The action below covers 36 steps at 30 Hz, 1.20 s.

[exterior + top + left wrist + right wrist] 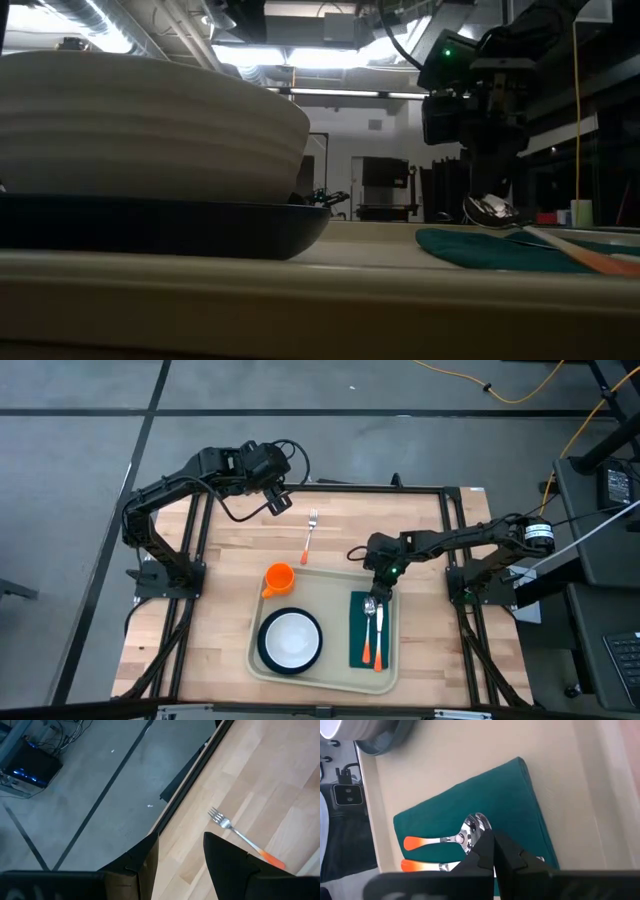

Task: Set up tray
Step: Put the orange spoon on the dark green napkin to the left of the orange knife

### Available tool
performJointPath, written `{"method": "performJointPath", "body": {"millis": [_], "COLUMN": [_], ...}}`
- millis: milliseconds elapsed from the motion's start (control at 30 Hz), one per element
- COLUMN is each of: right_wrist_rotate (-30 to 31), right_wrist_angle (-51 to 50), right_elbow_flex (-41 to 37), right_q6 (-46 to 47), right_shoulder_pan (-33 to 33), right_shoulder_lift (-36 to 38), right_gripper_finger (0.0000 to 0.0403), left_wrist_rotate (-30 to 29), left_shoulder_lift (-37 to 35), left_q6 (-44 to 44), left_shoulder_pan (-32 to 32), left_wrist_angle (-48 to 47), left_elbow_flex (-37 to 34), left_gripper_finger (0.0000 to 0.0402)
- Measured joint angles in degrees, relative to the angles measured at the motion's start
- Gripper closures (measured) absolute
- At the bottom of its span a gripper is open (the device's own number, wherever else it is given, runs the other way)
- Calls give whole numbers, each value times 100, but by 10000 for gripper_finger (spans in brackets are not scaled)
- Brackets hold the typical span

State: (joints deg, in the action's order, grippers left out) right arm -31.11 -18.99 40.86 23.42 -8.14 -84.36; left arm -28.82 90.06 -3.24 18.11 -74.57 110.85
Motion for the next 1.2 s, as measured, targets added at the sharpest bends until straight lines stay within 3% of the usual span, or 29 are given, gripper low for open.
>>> {"method": "performJointPath", "body": {"millis": [633,1200], "right_wrist_rotate": [-111,-20], "right_wrist_angle": [45,263], "right_elbow_flex": [2,7], "right_q6": [-291,-260], "right_shoulder_pan": [2,2], "right_shoulder_lift": [-544,-542], "right_gripper_finger": [402,399], "left_wrist_rotate": [-1,0], "left_shoulder_lift": [0,2], "left_q6": [-1,-3], "left_shoulder_pan": [0,0], "left_wrist_angle": [5,5], "left_elbow_flex": [0,0], "left_gripper_finger": [251,251]}}
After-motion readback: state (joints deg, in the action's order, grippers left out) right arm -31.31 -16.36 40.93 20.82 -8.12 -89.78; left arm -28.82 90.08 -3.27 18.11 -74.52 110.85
